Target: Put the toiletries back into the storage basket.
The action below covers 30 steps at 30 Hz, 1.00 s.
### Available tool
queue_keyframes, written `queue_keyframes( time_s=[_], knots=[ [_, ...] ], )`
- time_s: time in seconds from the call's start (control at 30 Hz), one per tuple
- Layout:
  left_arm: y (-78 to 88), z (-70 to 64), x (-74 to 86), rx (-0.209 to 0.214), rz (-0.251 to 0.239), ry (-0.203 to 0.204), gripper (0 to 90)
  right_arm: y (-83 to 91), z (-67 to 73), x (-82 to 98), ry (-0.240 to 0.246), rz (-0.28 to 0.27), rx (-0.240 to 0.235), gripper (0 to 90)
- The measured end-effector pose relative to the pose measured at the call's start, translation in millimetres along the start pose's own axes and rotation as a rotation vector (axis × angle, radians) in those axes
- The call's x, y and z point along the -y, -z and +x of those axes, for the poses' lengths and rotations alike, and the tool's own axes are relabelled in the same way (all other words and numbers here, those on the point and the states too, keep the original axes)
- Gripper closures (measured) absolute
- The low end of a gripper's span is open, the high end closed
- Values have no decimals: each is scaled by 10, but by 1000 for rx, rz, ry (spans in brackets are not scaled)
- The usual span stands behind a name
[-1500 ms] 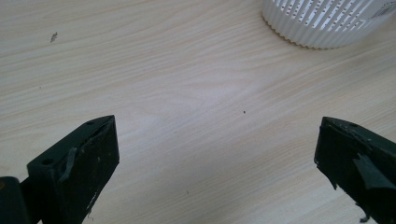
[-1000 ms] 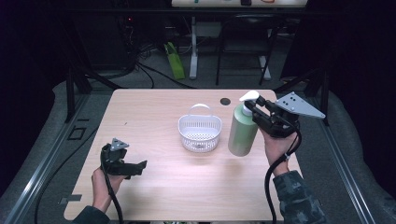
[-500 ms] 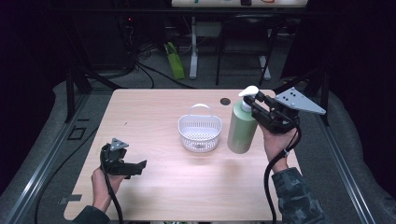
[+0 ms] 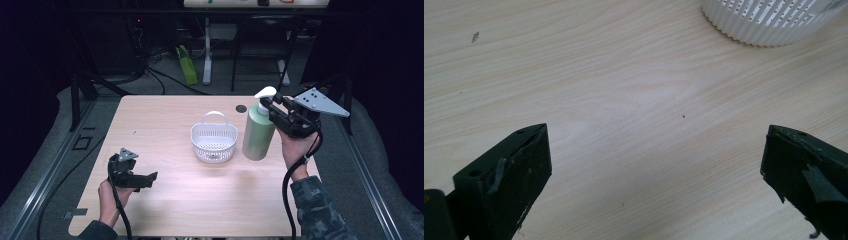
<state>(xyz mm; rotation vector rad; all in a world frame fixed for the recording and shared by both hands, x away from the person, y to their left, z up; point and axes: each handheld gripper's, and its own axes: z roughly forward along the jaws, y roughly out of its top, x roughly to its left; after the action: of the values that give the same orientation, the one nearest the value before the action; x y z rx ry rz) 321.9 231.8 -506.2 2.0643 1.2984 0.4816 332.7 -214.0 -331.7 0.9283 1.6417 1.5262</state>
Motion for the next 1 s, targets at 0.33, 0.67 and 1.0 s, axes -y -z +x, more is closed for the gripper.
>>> queue_keyframes(
  time_s=[0.33, 0.67, 1.0],
  knots=[
    [-12, -13, -4, -1, -2, -12, 0, -32, 8, -90, 14, -2, -7, 677],
    [-15, -12, -5, 0, 1, -15, 0, -60, 26, -242, 28, -23, -16, 678],
    [-20, -24, -7, 2, 1, -18, 0, -112, 32, -321, 26, -30, -21, 678]
  ],
)
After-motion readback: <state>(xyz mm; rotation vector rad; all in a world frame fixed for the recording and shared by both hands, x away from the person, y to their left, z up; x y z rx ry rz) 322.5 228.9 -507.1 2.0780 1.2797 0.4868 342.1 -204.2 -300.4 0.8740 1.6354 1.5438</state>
